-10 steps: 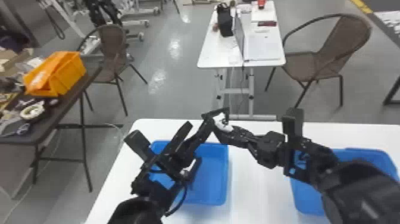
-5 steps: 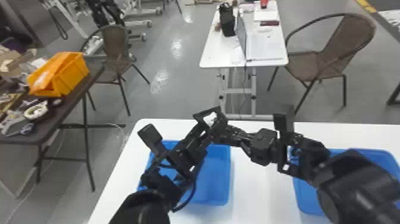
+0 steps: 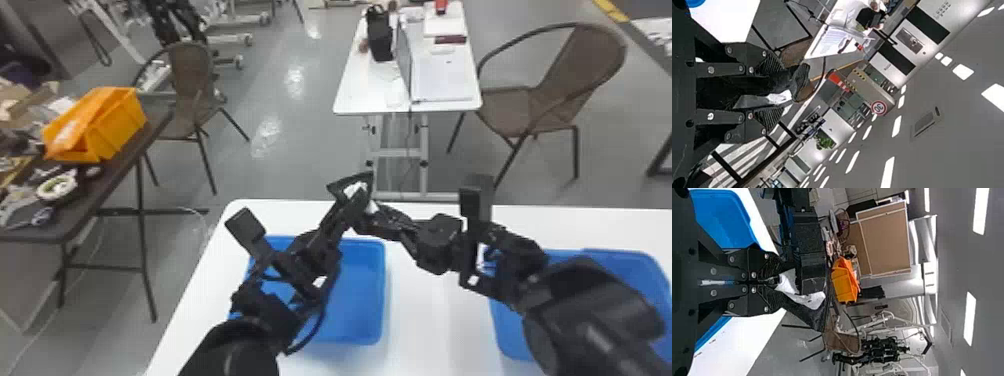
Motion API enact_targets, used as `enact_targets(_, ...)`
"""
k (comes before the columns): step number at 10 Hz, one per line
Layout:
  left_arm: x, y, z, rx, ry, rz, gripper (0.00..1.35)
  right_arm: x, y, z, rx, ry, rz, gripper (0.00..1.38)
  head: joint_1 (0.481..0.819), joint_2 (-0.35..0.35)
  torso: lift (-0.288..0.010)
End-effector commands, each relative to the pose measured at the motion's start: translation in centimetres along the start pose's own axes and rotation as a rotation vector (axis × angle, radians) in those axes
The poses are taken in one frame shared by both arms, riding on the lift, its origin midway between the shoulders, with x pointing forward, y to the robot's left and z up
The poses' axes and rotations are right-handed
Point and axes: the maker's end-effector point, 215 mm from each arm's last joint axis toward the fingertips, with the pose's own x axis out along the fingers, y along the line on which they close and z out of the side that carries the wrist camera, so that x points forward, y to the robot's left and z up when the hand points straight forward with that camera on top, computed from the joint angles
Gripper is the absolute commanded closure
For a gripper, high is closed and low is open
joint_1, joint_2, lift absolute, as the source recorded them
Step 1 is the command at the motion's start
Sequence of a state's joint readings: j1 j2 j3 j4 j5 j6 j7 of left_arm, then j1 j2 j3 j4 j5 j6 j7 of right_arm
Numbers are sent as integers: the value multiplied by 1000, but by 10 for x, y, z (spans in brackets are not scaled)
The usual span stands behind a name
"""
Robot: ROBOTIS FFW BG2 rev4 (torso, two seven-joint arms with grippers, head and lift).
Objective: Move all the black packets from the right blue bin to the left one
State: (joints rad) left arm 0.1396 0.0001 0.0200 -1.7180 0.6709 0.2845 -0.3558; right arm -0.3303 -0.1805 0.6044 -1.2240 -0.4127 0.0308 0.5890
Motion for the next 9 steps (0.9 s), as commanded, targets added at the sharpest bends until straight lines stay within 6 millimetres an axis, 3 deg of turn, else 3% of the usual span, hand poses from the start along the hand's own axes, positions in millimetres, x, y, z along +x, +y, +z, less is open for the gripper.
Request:
enact_targets(1, 0, -2, 5, 1, -22, -4, 1202, 2, -3, 2, 7, -10, -9, 1282, 695, 209, 0)
enact_targets(4, -5, 2, 17, 16, -68, 7, 1202, 4, -14, 16, 2, -53, -31, 1282, 695, 214, 0)
enact_targets(5, -8, 7, 23, 24, -93, 20, 1202, 0, -22, 20, 5, -72, -51, 1061, 695, 216, 0)
enact_targets(6, -12, 14, 29, 45, -108, 35, 1202, -12, -32, 23, 24, -99, -81, 473, 695, 216, 0)
enact_targets(7, -20, 30, 40, 111, -133, 74, 1202, -31, -47, 23, 51, -109, -129, 30, 695, 215, 0)
enact_targets(8, -35, 58, 54, 219, -158, 148, 1202, -56, -63, 25, 45, -122, -191, 53, 695, 211, 0)
enact_targets(9, -54, 87, 63, 317, -169, 222, 1202, -78, -74, 17, 59, -114, -242, 171, 695, 210, 0)
